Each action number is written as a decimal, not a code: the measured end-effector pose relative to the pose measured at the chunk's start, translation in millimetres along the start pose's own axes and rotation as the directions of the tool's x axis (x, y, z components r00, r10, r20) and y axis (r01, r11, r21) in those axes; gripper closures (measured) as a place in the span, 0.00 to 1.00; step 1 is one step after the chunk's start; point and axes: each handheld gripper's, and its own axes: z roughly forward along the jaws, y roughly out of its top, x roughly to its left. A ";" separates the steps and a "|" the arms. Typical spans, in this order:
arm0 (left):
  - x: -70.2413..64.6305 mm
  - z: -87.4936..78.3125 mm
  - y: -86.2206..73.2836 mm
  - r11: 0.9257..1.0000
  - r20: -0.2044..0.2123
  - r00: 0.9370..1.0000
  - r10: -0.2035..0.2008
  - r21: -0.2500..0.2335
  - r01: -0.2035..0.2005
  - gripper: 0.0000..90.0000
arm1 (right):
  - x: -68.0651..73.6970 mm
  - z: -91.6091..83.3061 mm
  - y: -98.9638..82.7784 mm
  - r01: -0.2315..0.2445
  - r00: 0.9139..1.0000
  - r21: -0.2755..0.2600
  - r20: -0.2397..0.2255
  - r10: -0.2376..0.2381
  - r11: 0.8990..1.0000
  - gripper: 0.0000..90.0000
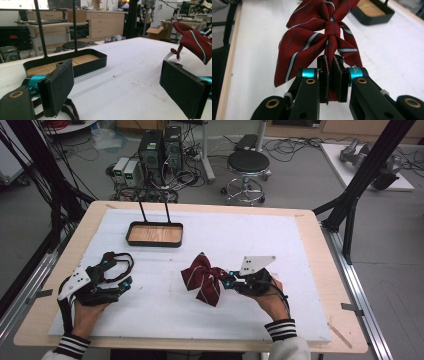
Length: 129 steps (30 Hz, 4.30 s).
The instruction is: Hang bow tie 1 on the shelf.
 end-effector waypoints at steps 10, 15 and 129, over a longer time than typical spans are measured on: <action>1.1 12.8 35.8 0.999 0.136 0.990 0.045 0.025 -0.048 0.11 | -1.5 8.3 18.9 0.034 0.999 -0.074 -0.008 -0.035 0.997 0.93; 0.9 21.0 52.9 0.998 0.192 0.980 0.053 0.024 -0.059 0.10 | -2.2 9.7 23.6 0.041 0.999 -0.084 -0.007 -0.042 0.996 0.93; -19.7 104.0 124.8 0.983 0.407 0.904 0.127 0.069 -0.170 0.93 | -4.7 -4.1 50.6 -0.045 0.974 -0.284 0.202 0.106 0.958 0.10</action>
